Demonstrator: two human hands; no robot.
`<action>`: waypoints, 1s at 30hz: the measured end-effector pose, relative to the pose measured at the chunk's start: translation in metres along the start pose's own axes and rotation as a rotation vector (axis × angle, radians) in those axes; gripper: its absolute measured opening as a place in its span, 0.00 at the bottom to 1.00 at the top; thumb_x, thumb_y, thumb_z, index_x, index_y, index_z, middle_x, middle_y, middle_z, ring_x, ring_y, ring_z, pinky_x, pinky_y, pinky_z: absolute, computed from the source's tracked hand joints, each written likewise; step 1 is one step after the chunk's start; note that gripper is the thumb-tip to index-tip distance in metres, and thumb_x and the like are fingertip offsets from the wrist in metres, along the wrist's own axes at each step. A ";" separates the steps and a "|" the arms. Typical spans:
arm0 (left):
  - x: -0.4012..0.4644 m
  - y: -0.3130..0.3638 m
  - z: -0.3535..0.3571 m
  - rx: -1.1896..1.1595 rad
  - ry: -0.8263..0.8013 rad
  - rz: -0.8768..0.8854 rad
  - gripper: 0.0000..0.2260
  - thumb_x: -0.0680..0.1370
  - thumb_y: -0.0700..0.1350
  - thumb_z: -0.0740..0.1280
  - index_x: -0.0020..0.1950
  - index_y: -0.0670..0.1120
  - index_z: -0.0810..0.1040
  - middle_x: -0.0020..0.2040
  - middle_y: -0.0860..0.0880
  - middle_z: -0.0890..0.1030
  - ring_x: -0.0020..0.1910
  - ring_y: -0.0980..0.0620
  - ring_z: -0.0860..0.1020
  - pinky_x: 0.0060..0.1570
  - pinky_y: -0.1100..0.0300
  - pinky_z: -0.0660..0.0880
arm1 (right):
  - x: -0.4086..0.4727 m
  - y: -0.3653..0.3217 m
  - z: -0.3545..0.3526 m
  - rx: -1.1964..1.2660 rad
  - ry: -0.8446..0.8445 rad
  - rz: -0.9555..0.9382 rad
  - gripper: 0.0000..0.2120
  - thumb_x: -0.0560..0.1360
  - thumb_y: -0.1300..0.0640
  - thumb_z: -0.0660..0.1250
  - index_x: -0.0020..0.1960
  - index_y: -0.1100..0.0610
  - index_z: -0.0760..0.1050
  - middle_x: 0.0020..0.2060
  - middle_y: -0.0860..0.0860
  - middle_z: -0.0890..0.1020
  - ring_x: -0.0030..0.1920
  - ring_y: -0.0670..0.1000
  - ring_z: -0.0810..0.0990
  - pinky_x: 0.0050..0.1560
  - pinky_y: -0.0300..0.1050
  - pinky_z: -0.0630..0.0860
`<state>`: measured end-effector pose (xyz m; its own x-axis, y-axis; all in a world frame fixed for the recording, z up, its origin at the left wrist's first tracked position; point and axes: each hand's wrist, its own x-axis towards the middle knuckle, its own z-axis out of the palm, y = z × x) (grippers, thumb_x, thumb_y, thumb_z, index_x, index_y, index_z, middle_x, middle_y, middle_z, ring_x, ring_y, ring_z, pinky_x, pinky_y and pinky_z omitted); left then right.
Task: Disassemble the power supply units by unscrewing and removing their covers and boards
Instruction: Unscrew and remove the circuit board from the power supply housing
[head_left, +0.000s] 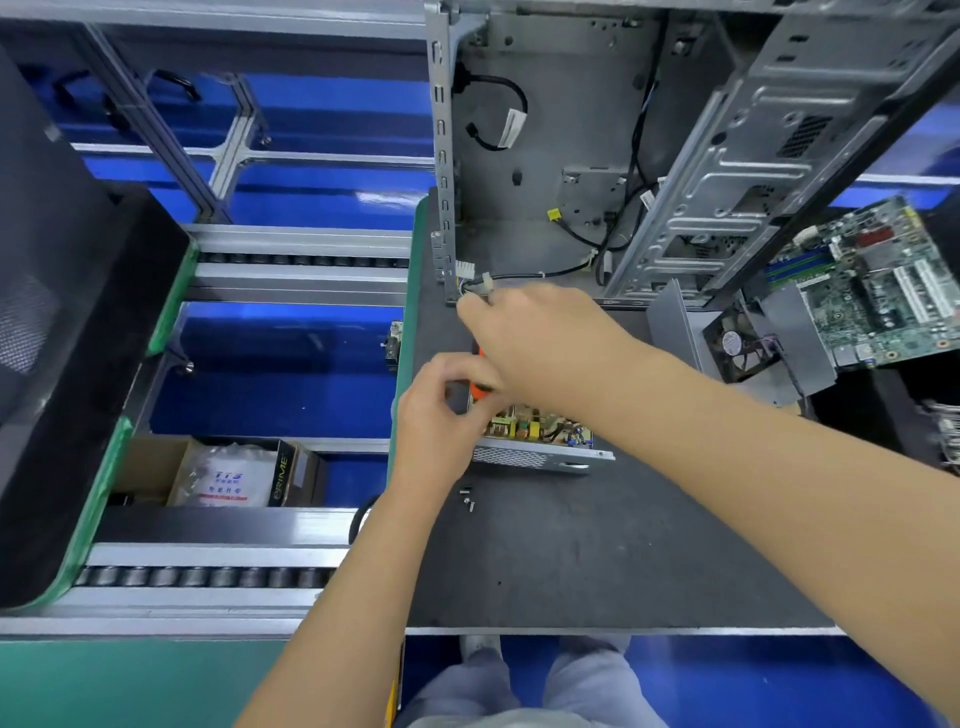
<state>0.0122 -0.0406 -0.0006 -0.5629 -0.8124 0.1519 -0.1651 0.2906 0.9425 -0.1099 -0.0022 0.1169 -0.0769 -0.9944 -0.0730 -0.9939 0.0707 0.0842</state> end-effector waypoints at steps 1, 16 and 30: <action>0.001 0.000 0.000 0.006 -0.018 -0.043 0.21 0.71 0.43 0.77 0.49 0.68 0.72 0.48 0.57 0.80 0.47 0.57 0.77 0.45 0.72 0.71 | 0.000 0.000 0.001 0.041 -0.001 -0.036 0.15 0.79 0.47 0.61 0.60 0.56 0.67 0.52 0.54 0.76 0.52 0.59 0.75 0.44 0.50 0.68; 0.001 -0.011 0.000 0.091 0.000 -0.108 0.17 0.73 0.44 0.74 0.44 0.65 0.70 0.46 0.59 0.75 0.45 0.58 0.74 0.44 0.62 0.75 | -0.005 -0.005 -0.001 0.093 0.004 -0.035 0.13 0.80 0.47 0.57 0.59 0.54 0.66 0.51 0.54 0.78 0.49 0.58 0.71 0.45 0.51 0.70; 0.002 -0.006 -0.005 -0.083 -0.101 -0.122 0.15 0.74 0.49 0.71 0.59 0.62 0.75 0.53 0.59 0.81 0.50 0.55 0.79 0.49 0.61 0.76 | -0.006 0.002 -0.002 0.241 -0.128 -0.001 0.10 0.79 0.52 0.60 0.57 0.55 0.65 0.44 0.53 0.70 0.47 0.56 0.69 0.45 0.47 0.62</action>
<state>0.0160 -0.0462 -0.0047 -0.6221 -0.7829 0.0080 -0.1724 0.1470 0.9740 -0.1115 0.0032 0.1198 -0.0702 -0.9774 -0.1995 -0.9828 0.1020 -0.1540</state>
